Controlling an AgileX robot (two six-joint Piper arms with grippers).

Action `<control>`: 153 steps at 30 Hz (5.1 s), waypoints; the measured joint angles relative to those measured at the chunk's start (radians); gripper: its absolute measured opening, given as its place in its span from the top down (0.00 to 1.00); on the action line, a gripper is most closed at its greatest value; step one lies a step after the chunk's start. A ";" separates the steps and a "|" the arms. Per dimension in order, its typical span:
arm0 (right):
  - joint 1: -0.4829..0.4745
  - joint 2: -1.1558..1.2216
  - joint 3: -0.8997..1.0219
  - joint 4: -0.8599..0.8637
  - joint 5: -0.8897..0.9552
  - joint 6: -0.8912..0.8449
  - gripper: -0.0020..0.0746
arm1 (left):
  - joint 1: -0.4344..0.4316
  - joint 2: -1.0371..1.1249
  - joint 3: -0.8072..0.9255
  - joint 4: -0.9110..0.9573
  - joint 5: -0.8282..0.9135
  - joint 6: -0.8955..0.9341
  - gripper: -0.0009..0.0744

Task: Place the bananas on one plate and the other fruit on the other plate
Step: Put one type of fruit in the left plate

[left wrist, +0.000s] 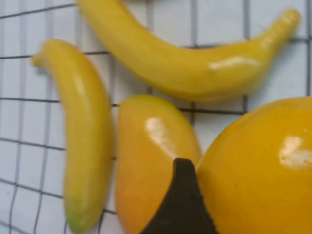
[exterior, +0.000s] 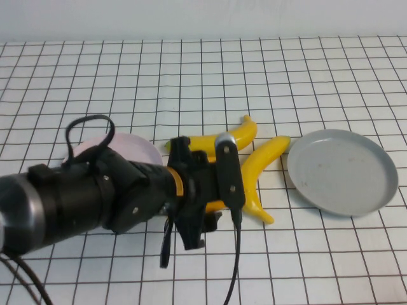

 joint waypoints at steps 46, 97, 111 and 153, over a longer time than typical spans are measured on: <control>0.000 0.000 0.000 0.000 0.000 0.000 1.00 | 0.464 0.124 -0.389 -0.261 0.488 -0.358 0.10; 0.000 0.000 0.000 0.000 0.000 0.000 0.99 | 0.169 0.243 -0.544 0.104 0.466 -0.425 0.30; 0.000 0.000 0.000 0.000 0.000 0.000 0.99 | 0.342 0.268 -0.551 0.069 0.588 -0.648 0.28; 0.000 -0.002 0.000 0.000 0.000 0.000 0.99 | 0.360 -0.106 -0.399 -0.023 0.485 -0.640 0.81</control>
